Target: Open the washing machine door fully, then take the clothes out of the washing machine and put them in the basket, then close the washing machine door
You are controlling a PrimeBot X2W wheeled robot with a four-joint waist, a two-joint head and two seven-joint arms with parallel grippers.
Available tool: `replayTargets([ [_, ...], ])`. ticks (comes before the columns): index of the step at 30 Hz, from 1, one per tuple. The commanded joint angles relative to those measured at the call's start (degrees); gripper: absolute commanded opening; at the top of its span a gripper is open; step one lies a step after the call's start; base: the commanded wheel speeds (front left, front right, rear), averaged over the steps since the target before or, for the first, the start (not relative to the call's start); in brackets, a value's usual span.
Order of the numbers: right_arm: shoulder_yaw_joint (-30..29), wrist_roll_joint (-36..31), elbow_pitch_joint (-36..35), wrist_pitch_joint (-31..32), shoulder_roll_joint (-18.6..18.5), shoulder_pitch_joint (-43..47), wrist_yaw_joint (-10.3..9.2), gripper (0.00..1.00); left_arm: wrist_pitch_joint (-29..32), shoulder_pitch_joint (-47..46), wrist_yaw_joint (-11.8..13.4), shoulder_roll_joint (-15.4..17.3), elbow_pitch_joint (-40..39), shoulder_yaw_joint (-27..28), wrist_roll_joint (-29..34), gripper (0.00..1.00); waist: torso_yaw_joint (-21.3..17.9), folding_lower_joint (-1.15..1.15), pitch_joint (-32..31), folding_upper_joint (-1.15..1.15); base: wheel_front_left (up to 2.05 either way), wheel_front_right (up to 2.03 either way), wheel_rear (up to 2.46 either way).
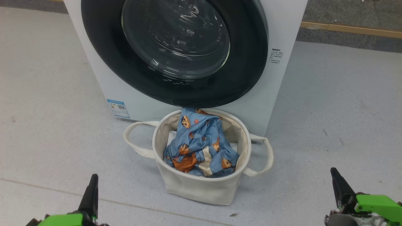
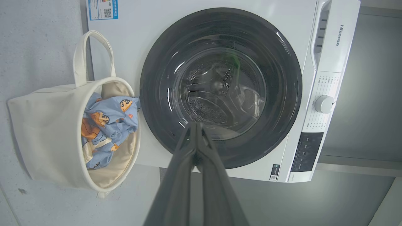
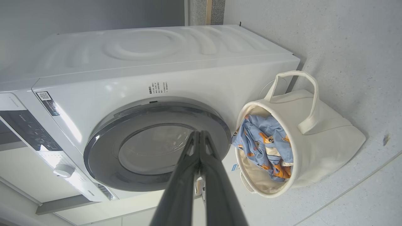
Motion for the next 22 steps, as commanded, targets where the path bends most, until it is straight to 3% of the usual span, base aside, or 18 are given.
replayTargets([
  [1, 1.1, -0.2, -1.7, 0.5, -0.3, -2.9, 0.00, 0.00, 0.5, -2.6, -0.4, 0.4, -2.0, 2.0, 0.7, 0.00, 0.0, 0.00, 0.0, 0.00, 0.00, 0.00, 0.00],
  [22, 1.0, -0.2, -1.7, 0.5, -0.3, -2.9, 0.00, 0.00, 0.5, -2.6, -0.4, 0.4, -2.0, 2.0, 0.7, 0.00, 0.0, 0.00, 0.0, 0.00, 0.00, 0.00, 0.00],
])
